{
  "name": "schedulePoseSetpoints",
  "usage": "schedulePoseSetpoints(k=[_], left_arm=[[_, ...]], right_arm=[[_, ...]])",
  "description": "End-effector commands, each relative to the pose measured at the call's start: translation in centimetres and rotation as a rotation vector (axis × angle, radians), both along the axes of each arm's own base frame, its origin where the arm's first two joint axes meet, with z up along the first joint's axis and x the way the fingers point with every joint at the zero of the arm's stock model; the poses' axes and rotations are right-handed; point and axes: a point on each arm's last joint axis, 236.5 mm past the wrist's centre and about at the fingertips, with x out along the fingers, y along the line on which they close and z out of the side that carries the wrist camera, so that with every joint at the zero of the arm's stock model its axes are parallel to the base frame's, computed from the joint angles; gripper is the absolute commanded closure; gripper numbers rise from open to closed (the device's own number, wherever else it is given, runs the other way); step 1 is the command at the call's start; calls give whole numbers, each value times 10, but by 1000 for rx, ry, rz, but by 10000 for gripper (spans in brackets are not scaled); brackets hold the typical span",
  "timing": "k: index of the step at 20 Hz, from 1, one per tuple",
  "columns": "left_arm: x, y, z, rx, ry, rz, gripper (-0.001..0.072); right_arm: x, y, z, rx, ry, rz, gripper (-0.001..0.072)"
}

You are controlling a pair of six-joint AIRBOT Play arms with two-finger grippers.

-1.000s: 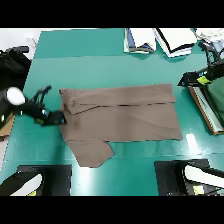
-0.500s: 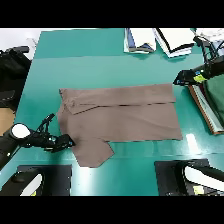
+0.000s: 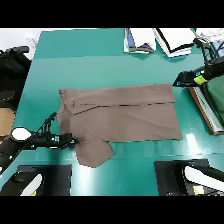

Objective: Fold the shirts.

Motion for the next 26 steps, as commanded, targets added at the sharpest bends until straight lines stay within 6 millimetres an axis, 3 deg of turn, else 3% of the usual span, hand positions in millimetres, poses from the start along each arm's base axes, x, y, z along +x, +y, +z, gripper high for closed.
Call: schedulePoseSetpoints(k=[1, 3, 4, 5, 6, 7, 8, 9, 12, 13, 15, 18, 20, 21, 26], left_arm=[[-4, 2, 7, 21, -21, -79, 684], [-5, 6, 11, 49, -27, -121, 684], [-4, 8, 14, 59, -33, -133, 684], [-1, 9, 16, 68, -42, -138, 684], [2, 9, 19, 69, -53, -139, 684], [4, 9, 21, 70, -61, -139, 684], [5, 9, 22, 69, -64, -138, 684], [5, 9, 22, 69, -65, -138, 684], [5, 9, 22, 70, -64, -138, 684], [5, 9, 22, 69, -64, -138, 684], [5, 9, 22, 70, -63, -136, 684], [2, 11, 21, 77, -55, -147, 684], [-4, 23, 18, 141, -34, -187, 685], [-6, 31, 20, 183, -26, -216, 686], [-20, 62, 65, 334, -115, -241, 686]], right_arm=[[-36, -25, -18, 2, 120, -59, 316], [-76, -56, -49, -14, 218, -162, 316], [-102, -66, -68, 3, 278, -224, 248], [-126, -73, -87, 31, 333, -289, 88], [-149, -77, -107, 72, 390, -356, 65], [-167, -76, -125, 118, 434, -417, 71], [-183, -68, -141, 178, 470, -452, 146], [-191, -59, -153, 234, 485, -471, 162], [-200, -39, -179, 327, 518, -522, 163], [-199, -33, -184, 341, 523, -519, 207], [-186, -25, -190, 350, 500, -503, 212], [-171, -19, -190, 299, 432, -450, 430], [-168, -16, -183, 263, 387, -407, 666], [-167, -15, -177, 247, 364, -388, 696], [-193, -40, -133, 16, 357, -233, 696]])
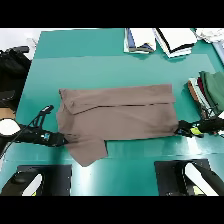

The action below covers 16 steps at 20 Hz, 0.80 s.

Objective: Fold the shirts.

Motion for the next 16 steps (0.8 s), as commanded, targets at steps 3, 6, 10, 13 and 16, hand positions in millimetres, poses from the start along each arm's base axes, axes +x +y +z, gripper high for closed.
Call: schedulePoseSetpoints(k=[3, 6, 10, 13, 16], left_arm=[[-17, 23, 46, 104, -65, -27, 685], [19, 22, 64, 101, -163, 1, 685], [91, 27, 58, 129, -248, 37, 684], [147, 31, 42, 159, -249, 26, 683], [185, 31, 22, 167, -224, 35, 682]], right_arm=[[-16, -22, 52, -195, -42, 107, 697], [12, -21, 76, -229, -124, 144, 697], [82, -15, 84, -239, -184, 194, 697], [134, -3, 74, -224, -165, 256, 697], [176, 5, 65, -214, -150, 270, 697]])
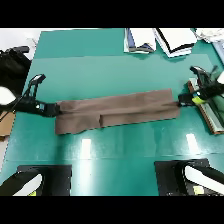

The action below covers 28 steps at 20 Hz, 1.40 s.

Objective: Fold the shirts.

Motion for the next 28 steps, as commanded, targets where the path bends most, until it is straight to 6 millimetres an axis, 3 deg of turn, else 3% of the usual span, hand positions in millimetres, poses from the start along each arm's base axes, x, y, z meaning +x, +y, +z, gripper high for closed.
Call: schedulePoseSetpoints(k=[1, 5, 7, 8, 10, 11, 12, 13, 15, 16, 18, 22, 26, 28], left_arm=[[56, 2, -20, 16, -20, 17, 682], [79, 1, -17, 10, -49, 29, 677], [86, 0, -3, -1, -70, 46, 236], [89, -1, 5, -8, -75, 54, 230], [93, -5, 20, -31, -81, 63, 231], [94, -9, 27, -53, -85, 63, 268], [93, -15, 30, -81, -82, 61, 549], [91, -23, 33, -114, -77, 49, 683], [90, -38, 39, -177, -73, 48, 683], [90, -45, 40, -181, -80, 34, 683], [87, -70, 42, -189, -94, -3, 683], [85, -131, 45, -228, -149, -49, 684], [68, -189, 15, -244, -90, -102, 684], [64, -214, -6, -250, -62, -119, 684]], right_arm=[[54, 12, -12, 6, 4, 21, 696], [90, 17, -13, 51, -12, 17, 691], [111, 22, -1, 138, -68, -7, 459], [118, 25, 8, 181, -97, 4, 421], [120, 19, 21, 239, -134, 13, 251], [115, 10, 23, 250, -129, 16, 251], [108, -1, 21, 252, -115, 10, 251], [99, -15, 16, 253, -101, -8, 251], [77, -43, -2, 269, -58, -81, 230], [65, -57, -14, 282, -30, -135, 137], [41, -76, -43, 334, 37, -212, 114], [31, -48, -80, 557, 89, -235, 120], [38, -6, -102, 600, 131, -157, 164], [45, 14, -102, 580, 122, -73, 358]])
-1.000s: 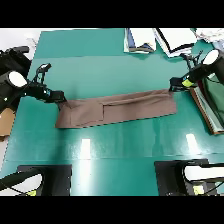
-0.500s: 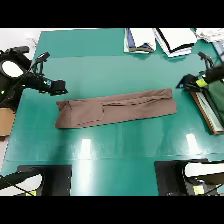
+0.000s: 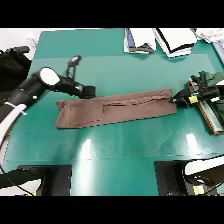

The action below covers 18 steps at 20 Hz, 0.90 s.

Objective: Fold the shirts.

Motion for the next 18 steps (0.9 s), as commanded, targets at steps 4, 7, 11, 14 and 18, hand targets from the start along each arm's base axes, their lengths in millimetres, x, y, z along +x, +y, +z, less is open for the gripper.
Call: schedulePoseSetpoints(k=[4, 7, 11, 14, 18], left_arm=[[-4, -77, -47, -14, 60, -62, 684], [2, -100, -60, -10, 64, -93, 684], [6, -111, -83, 5, 91, -105, 685], [8, -114, -98, 6, 110, -93, 684], [14, -119, -100, -28, 110, -61, 684]], right_arm=[[25, 38, 31, -2, -113, 182, 696], [48, 46, 99, -32, -280, 196, 696], [62, 84, 205, -82, -527, 211, 696], [54, 127, 260, -89, -640, 264, 696], [35, 185, 294, -56, -720, 377, 696]])
